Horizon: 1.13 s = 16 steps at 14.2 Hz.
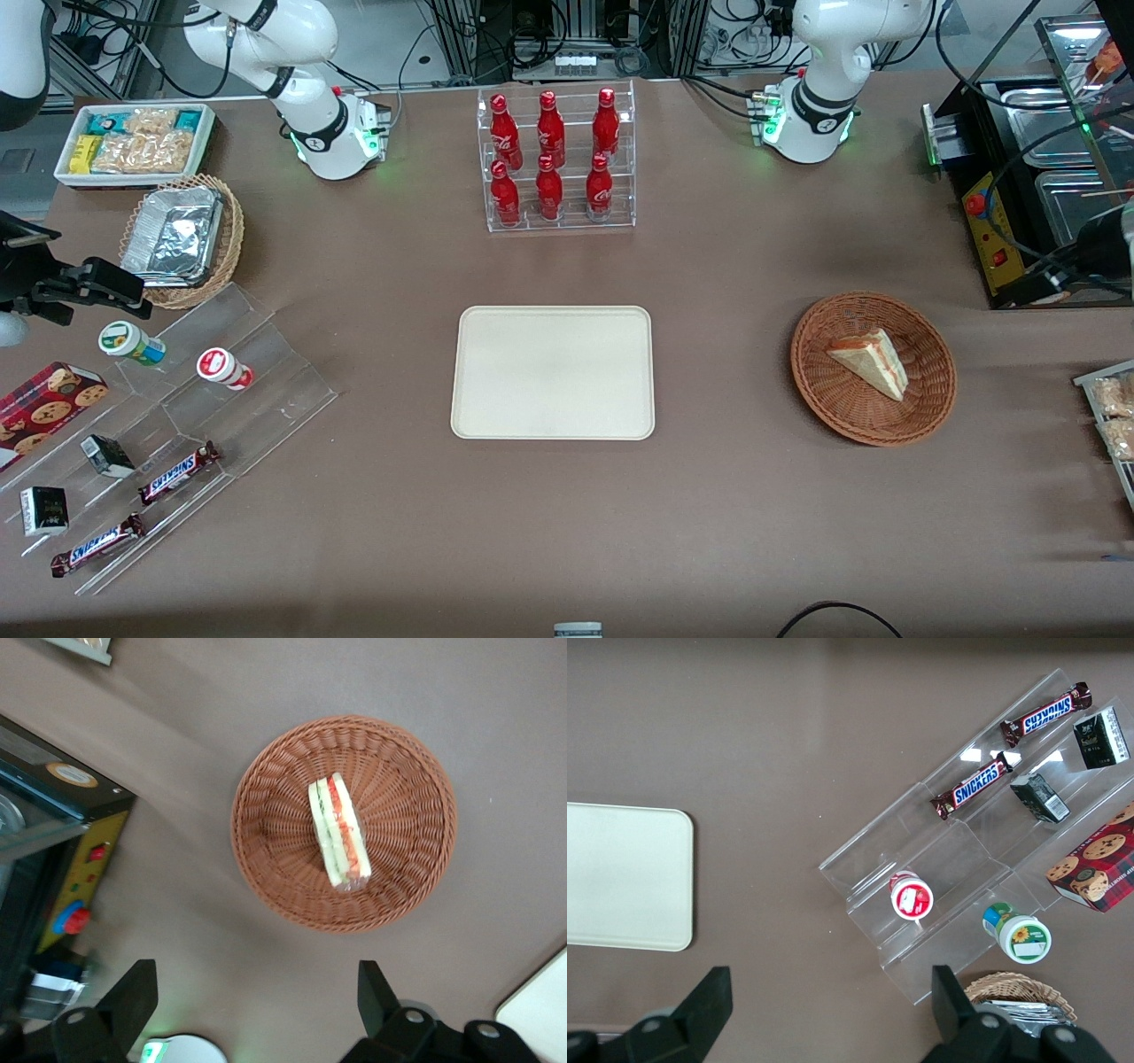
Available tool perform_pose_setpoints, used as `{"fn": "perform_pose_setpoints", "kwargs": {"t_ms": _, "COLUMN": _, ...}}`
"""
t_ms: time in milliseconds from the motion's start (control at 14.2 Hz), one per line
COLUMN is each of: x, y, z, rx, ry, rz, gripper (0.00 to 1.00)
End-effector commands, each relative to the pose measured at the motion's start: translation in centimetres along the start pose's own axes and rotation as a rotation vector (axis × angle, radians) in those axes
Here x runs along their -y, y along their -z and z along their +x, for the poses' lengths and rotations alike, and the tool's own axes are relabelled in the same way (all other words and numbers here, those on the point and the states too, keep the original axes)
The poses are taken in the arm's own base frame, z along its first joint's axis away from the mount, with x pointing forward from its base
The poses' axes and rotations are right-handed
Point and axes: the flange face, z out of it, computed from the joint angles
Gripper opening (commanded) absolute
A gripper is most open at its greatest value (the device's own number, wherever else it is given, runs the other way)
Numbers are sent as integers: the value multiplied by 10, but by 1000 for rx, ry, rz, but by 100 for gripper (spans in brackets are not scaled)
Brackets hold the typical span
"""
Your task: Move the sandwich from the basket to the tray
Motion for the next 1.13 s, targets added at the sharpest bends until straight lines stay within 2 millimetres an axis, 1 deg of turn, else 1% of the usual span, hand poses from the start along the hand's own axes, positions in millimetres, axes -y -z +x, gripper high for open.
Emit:
{"fn": "perform_pose_setpoints", "kwargs": {"t_ms": 0, "x": -2, "y": -32, "z": 3, "rx": -14, "ry": 104, "rz": -34, "gripper": 100}}
{"fn": "perform_pose_setpoints", "kwargs": {"t_ms": 141, "x": -7, "y": -56, "z": 8, "rx": -19, "ry": 145, "rz": -63, "gripper": 100}}
{"fn": "perform_pose_setpoints", "kwargs": {"t_ms": 212, "x": -12, "y": -69, "z": 13, "rx": -4, "ry": 209, "rz": -89, "gripper": 100}}
{"fn": "perform_pose_setpoints", "kwargs": {"t_ms": 424, "x": -30, "y": -103, "z": 20, "rx": -15, "ry": 275, "rz": -100, "gripper": 100}}
{"fn": "perform_pose_setpoints", "kwargs": {"t_ms": 495, "x": -36, "y": -114, "z": 20, "rx": -29, "ry": 296, "rz": -109, "gripper": 100}}
{"fn": "perform_pose_setpoints", "kwargs": {"t_ms": 707, "x": -51, "y": -152, "z": 11, "rx": -67, "ry": 280, "rz": -128, "gripper": 100}}
{"fn": "perform_pose_setpoints", "kwargs": {"t_ms": 989, "x": -76, "y": -178, "z": 6, "rx": -66, "ry": 279, "rz": -121, "gripper": 100}}
{"fn": "perform_pose_setpoints", "kwargs": {"t_ms": 1060, "x": -77, "y": -187, "z": 5, "rx": -62, "ry": 278, "rz": -117, "gripper": 100}}
